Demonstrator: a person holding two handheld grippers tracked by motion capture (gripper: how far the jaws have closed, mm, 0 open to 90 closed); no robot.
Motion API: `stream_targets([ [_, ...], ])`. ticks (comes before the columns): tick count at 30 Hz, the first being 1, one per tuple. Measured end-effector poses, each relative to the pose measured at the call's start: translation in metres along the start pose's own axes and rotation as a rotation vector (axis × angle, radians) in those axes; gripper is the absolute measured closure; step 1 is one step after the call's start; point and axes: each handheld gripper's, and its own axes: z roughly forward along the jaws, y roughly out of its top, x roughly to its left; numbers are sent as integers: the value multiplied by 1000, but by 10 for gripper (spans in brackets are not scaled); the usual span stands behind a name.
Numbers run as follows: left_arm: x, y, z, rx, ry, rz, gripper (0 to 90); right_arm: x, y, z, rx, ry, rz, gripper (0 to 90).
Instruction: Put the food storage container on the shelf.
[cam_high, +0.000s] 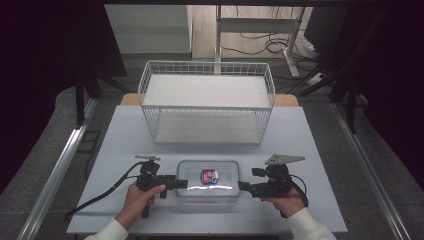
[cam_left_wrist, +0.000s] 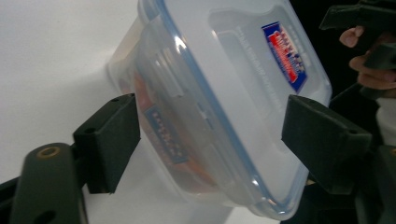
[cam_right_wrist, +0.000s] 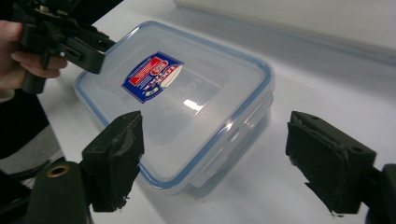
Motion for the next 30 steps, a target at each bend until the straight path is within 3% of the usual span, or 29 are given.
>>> stream_targets([
  [3,0,-1,1,7,-19,-6,223,-3,-1,7,12,6,41,155],
  [6,0,-2,2,10,-34,-6,239,-4,-2,10,17,15,51,155],
  [12,-1,-1,-1,-8,-24,1,301,-4,-3,18,58,25,65,155],
  [14,-1,-1,-2,-7,-22,0,304,-8,-3,23,79,55,116,150],
  [16,-1,-1,-2,-6,-23,-2,307,-10,-3,26,77,59,140,150],
  [17,0,-1,-2,-5,-24,-3,308,-13,-2,30,83,63,174,149],
  [20,0,-1,-2,-6,-25,-5,310,-17,-2,36,87,77,204,150],
  [24,1,-1,-3,-11,-35,-16,320,-24,-4,50,132,139,273,151],
  [30,1,-1,-3,-10,-34,-20,327,-30,-6,57,142,191,338,159],
])
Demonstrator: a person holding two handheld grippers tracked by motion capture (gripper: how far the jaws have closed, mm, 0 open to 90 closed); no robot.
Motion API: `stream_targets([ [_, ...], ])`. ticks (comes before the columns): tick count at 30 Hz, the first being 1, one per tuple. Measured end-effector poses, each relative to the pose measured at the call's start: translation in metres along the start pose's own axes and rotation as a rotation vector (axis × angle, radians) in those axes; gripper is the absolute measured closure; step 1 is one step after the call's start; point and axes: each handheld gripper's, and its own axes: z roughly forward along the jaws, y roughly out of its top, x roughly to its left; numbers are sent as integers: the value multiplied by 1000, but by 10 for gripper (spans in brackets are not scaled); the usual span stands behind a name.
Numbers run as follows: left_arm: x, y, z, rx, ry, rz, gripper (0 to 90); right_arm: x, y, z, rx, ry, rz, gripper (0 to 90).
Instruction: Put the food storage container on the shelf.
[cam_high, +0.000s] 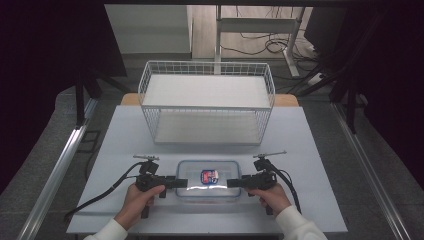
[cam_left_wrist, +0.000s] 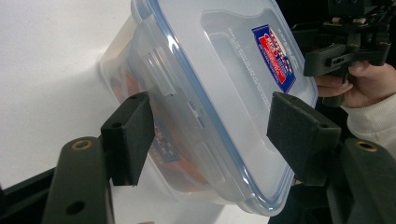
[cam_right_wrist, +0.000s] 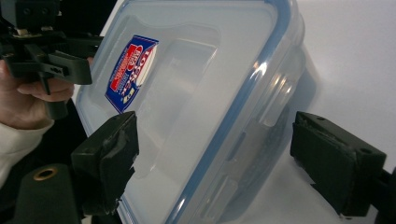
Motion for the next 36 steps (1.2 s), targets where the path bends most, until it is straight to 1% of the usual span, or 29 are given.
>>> stream_targets([
  [6,0,0,0,1,1,0,330,-1,0,0,5,15,19,186],
  [7,0,0,0,2,0,-3,331,-4,0,-2,-2,30,45,239],
  [9,0,0,0,4,1,-4,334,-7,0,-7,-16,49,63,318],
  [10,0,1,0,3,2,-5,334,-7,0,-7,-16,49,63,318],
  [11,0,0,0,2,1,-5,334,-8,0,-9,-27,56,69,368],
  [12,0,0,0,-4,2,-4,340,-9,0,-12,-35,63,72,388],
  [13,-1,0,-1,-4,4,-3,345,-11,-1,-13,-40,76,90,402],
  [16,-1,0,-2,-6,4,-1,353,-11,-1,-14,-42,80,99,411],
  [17,-3,0,-3,-12,6,3,368,-10,-2,-15,-49,77,99,430],
  [19,-3,0,-4,-16,4,3,378,-9,-3,-16,-51,78,97,439],
  [20,-4,-1,-5,-17,5,6,393,-7,-4,-17,-53,71,74,439],
  [21,-4,-1,-6,-20,4,5,397,-5,-4,-18,-54,67,68,439],
  [25,-5,-2,-8,-27,4,2,416,-3,-5,-19,-60,61,63,448],
  [29,-8,-3,-10,-44,3,3,453,0,-7,-22,-70,56,56,470],
  [30,-10,-4,-12,-48,1,15,457,1,-8,-23,-71,54,43,472],
  [36,-14,-5,-15,-53,7,16,478,4,-9,-24,-77,53,50,479],
])
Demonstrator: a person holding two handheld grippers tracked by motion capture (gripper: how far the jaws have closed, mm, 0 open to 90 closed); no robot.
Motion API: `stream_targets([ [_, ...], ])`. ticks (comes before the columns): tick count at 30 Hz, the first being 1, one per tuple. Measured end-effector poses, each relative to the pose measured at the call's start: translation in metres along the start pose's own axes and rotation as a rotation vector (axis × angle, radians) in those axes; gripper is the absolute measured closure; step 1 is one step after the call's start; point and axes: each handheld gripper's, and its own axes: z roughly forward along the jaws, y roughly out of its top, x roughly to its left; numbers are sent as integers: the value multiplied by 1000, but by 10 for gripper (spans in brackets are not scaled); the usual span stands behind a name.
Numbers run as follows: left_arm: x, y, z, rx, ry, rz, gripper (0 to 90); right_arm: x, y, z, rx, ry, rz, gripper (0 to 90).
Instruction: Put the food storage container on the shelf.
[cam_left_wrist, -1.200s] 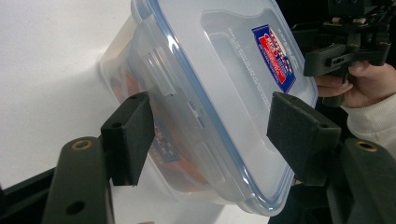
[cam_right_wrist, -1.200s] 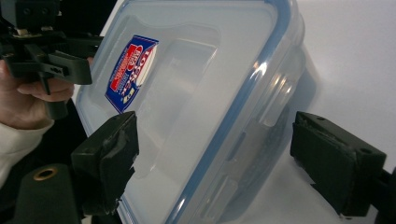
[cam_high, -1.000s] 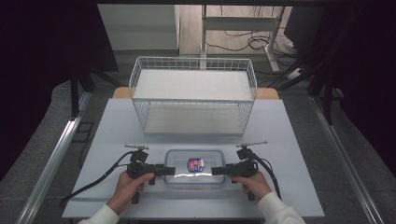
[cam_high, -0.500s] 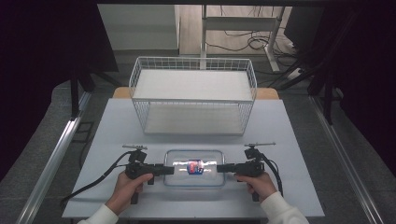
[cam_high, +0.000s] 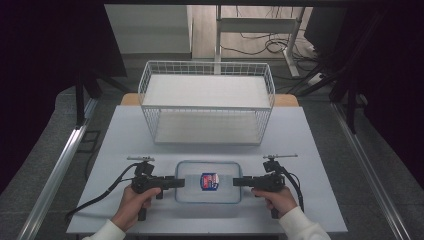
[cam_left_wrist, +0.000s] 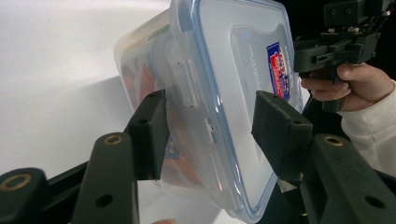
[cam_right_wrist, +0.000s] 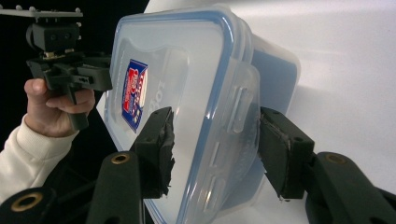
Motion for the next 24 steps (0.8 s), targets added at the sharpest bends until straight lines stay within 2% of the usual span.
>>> stream_targets([
  [8,-4,4,-2,-8,17,7,506,1,1,-2,-29,1,24,493],
  [14,-6,6,-2,-21,24,8,514,2,3,-3,-36,-4,17,497],
  [24,-7,15,-3,-28,33,32,516,3,10,-3,-55,-9,3,497],
])
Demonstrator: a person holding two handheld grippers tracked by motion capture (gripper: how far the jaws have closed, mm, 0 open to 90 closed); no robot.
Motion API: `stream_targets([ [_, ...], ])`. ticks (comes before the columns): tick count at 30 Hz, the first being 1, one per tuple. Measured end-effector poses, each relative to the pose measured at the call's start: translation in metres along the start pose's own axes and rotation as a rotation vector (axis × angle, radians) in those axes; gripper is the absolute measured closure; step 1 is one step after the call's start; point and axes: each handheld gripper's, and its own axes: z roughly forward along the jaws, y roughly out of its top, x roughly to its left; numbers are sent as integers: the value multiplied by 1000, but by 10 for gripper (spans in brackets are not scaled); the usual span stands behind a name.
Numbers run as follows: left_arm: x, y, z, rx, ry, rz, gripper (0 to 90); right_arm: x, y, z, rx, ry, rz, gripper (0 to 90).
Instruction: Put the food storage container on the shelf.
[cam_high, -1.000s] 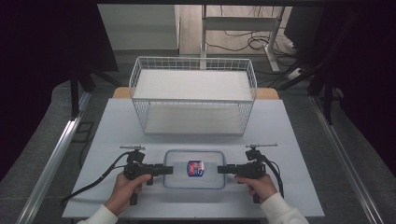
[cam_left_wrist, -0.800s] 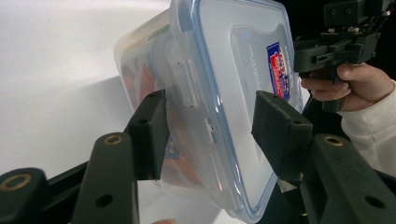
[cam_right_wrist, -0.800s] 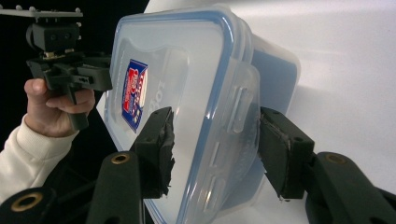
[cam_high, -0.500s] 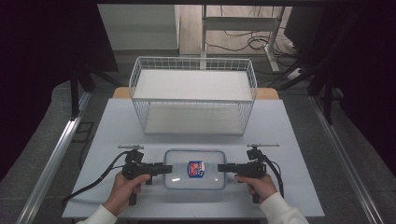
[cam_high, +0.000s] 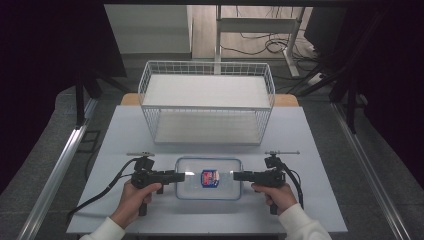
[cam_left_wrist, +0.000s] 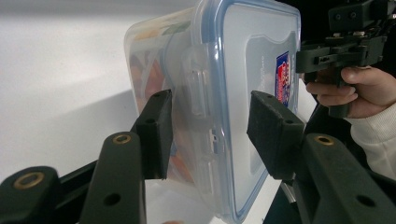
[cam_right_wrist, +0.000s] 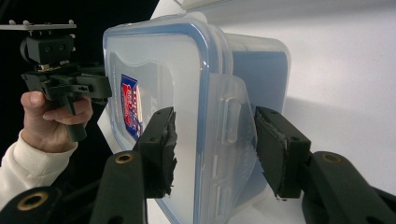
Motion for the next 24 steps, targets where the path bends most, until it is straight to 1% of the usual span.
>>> stream_targets([
  [3,0,4,0,-7,-4,12,519,0,3,-1,-11,-1,-8,496],
  [5,2,11,1,-7,-10,18,519,3,7,-3,-19,-8,-24,496],
  [6,2,11,1,-7,-10,18,519,3,7,-3,-19,-8,-24,496],
  [8,4,16,2,-11,-6,22,519,2,11,-2,-26,-12,-35,496],
  [9,6,22,2,-17,-3,32,519,0,17,-1,-31,-11,-41,496],
  [10,6,22,2,-17,-3,32,519,0,17,-1,-31,-11,-41,496],
  [11,10,28,2,-23,-6,38,521,-2,23,1,-37,-7,-53,496],
  [12,10,28,2,-23,-6,38,523,-2,23,1,-37,-7,-53,496],
  [13,13,31,3,-27,-10,34,523,-3,27,3,-40,-7,-60,496],
  [14,17,35,3,-26,-10,38,523,-4,36,6,-42,-13,-72,496],
  [15,20,38,4,-29,-9,38,523,-4,36,6,-42,-13,-72,496],
  [16,23,41,4,-36,-6,40,522,-5,40,8,-40,-17,-81,496],
  [17,30,48,4,-41,0,50,520,-6,50,13,-43,-22,-92,496],
  [18,30,48,4,-41,0,50,520,-6,50,13,-43,-22,-92,496],
  [19,32,52,4,-47,2,52,520,-10,59,18,-47,-20,-100,497],
  [20,35,56,5,-48,6,56,520,-10,59,18,-47,-20,-100,497],
  [22,40,63,6,-48,13,64,520,-14,67,24,-47,-14,-101,496],
  [23,46,70,7,-50,17,70,519,-17,74,28,-50,-11,-102,496],
  [24,46,70,7,-50,17,70,519,-17,74,28,-50,-11,-102,496],
])
